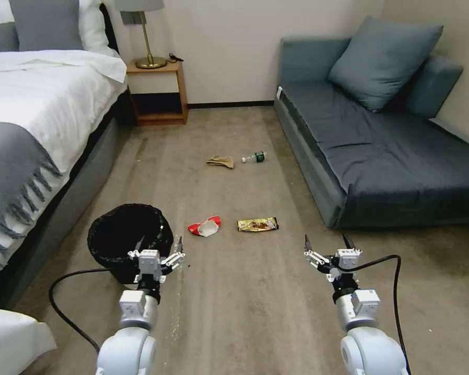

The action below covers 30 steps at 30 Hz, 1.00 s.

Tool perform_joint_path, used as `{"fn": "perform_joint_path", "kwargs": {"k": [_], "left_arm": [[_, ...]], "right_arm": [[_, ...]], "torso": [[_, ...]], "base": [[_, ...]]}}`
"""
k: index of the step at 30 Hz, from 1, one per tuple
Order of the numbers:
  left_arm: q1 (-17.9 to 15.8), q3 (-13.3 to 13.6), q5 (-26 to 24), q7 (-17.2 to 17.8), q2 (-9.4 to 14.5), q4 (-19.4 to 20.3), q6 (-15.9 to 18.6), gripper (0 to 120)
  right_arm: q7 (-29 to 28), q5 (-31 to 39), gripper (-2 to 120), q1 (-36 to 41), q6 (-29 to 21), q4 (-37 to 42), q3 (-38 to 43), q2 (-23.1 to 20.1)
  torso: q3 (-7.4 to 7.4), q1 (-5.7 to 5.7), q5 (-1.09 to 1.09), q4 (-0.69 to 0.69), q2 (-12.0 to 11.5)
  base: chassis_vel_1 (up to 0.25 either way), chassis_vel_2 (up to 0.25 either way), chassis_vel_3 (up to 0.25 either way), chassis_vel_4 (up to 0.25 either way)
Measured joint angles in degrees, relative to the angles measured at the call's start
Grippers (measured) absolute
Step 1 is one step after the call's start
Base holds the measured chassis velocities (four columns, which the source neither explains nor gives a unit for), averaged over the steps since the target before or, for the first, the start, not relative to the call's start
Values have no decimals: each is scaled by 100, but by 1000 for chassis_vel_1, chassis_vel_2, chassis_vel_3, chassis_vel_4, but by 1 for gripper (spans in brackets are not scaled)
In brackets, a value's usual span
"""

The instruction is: Pick up the trash bin, then pick up the garbage on the floor and place it into the trash bin.

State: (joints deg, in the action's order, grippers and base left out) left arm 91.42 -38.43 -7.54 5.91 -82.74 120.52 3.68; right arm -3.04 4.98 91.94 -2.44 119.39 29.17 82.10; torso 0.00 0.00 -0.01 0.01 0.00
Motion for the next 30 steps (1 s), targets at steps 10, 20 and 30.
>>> {"fn": "perform_joint_path", "kwargs": {"k": [10, 20, 30], "left_arm": [[495, -1335, -1517, 1163, 634, 1163, 712, 100], [476, -1519, -1852, 1064, 931, 1044, 561, 100], [427, -1521, -1847, 1100, 959, 790, 553, 100]], "right_arm": [[-992, 1649, 100, 1064, -847, 1634, -761, -1272], [-606, 1797, 100, 993, -735, 1675, -520, -1468], [-555, 1707, 100, 922, -614, 1485, -615, -1389]], "torso": [[0, 0, 1, 0, 1], [0, -1, 0, 0, 1], [0, -1, 0, 0, 1]], "base": [[0, 0, 0, 0], [0, 0, 0, 0], [0, 0, 0, 0]]}}
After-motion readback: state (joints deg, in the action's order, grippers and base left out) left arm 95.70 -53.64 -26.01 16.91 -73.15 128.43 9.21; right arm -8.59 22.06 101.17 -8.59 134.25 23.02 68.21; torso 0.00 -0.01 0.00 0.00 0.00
